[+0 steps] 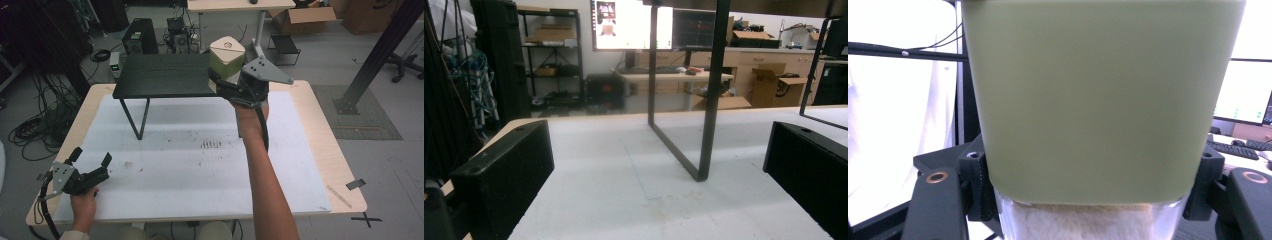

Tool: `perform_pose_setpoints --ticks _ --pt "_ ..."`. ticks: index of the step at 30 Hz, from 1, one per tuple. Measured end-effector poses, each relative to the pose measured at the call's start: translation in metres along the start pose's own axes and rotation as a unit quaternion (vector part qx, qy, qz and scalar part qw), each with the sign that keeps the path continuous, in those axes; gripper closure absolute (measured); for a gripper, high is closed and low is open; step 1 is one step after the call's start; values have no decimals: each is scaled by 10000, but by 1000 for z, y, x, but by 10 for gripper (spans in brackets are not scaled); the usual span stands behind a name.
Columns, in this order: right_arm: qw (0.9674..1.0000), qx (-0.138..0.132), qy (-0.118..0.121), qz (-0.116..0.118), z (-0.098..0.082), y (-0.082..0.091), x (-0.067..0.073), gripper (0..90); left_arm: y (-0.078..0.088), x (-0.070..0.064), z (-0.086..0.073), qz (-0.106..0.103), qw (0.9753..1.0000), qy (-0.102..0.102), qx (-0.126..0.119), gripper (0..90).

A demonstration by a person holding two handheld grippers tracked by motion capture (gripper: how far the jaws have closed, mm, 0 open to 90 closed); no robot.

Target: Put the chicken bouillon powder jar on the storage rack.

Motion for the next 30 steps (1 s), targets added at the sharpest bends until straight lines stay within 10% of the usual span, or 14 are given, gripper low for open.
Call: perform_pose_setpoints --ticks 30 --pt "9990 342 -27 300 9 -110 -8 291 1 2 0 -20 9999 128 -41 2"
Point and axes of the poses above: each handheld gripper's, and its own axes: y roughly backward along the jaws, z roughly out of its top, x roughly to its left, the point moved 4 cm from there along -y, roughly forward along the jaws, and after that the axes turned 13 degrees about z, right-handed, at the moved point
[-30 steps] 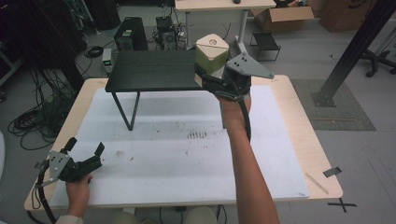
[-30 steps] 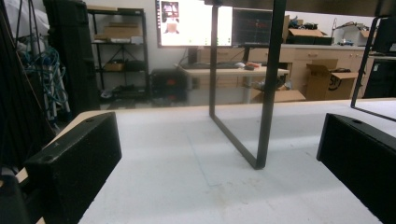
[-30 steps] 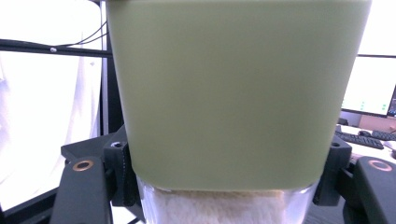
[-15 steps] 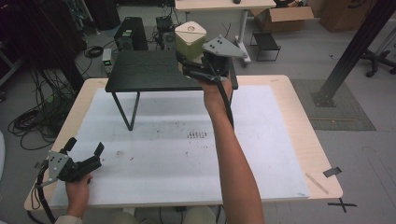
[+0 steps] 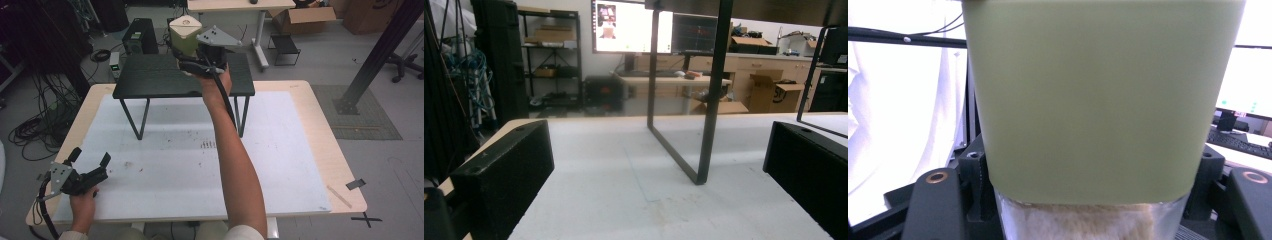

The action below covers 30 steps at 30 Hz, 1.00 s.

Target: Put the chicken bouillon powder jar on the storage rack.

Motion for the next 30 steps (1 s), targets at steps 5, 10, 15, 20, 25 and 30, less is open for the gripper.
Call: perform_pose_setpoints --ticks 5,10,15,20,25,30 --pt "9999 72 -125 28 -1 -14 -4 291 0 0 0 -1 10000 5 -2 2" --pt "9995 278 -169 28 -1 -28 -8 291 0 0 0 -5 10000 -15 9 2" --pt "9983 471 -344 57 -4 -41 -12 291 0 0 0 -8 10000 -17 11 2" --pt "9955 736 -600 35 -11 -53 -18 291 0 0 0 -9 10000 2 9 2" --pt "9928 996 -660 22 -17 -61 -21 291 0 0 0 -7 10000 4 6 2" --pt "9911 1118 -719 27 -23 -66 -23 291 0 0 0 -7 10000 5 7 2"
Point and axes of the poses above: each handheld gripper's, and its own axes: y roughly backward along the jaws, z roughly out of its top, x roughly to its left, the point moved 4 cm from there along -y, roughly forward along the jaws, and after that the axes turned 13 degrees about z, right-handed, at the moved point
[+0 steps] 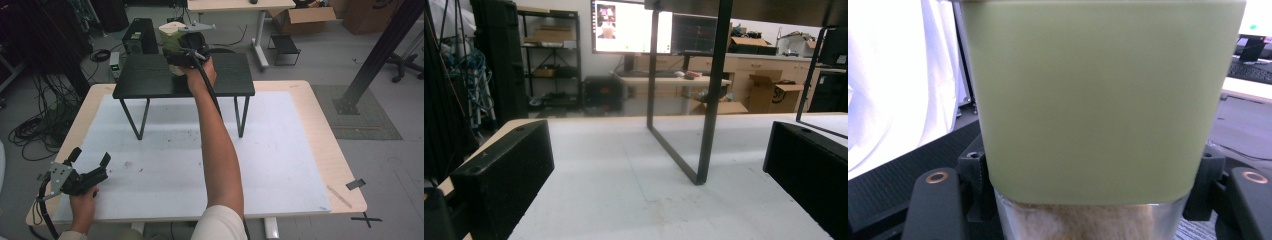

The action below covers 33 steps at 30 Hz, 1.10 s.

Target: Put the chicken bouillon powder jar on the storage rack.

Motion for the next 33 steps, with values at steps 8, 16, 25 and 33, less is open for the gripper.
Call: perform_pose_setpoints --ticks 8,16,25,33 --pt "9998 207 -58 49 -7 -6 -3 291 0 0 0 0 10000 -21 8 2" --pt "9995 278 -104 81 -11 -9 -3 289 0 -1 0 -1 10000 -61 14 2" --pt "9993 340 -110 66 -14 -7 -2 289 0 -1 0 2 10000 -85 10 2" --pt "9995 243 -202 54 -13 -7 -2 192 -1 -2 0 0 9999 -116 28 2"
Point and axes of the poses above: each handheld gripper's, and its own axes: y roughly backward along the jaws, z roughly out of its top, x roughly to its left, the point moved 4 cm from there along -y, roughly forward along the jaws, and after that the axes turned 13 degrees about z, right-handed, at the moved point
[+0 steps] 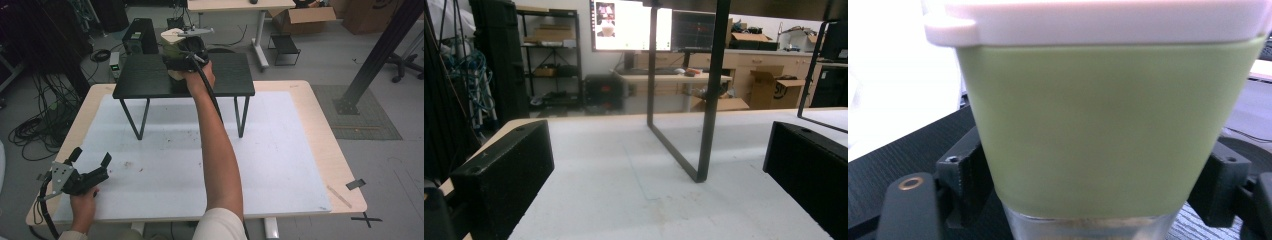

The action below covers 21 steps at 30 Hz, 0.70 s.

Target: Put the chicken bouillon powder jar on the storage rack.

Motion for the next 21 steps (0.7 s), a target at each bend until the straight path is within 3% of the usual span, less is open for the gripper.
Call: perform_pose_setpoints --ticks 10,13,21 --pt "9999 -109 -39 -54 0 2 3 57 0 -1 0 -4 10000 -33 2 2" --pt "9994 -312 -44 -117 2 10 4 15 0 -1 0 1 10000 -29 5 2" --pt "9985 -532 -7 -95 6 32 4 8 0 0 0 0 10000 -11 1 2"
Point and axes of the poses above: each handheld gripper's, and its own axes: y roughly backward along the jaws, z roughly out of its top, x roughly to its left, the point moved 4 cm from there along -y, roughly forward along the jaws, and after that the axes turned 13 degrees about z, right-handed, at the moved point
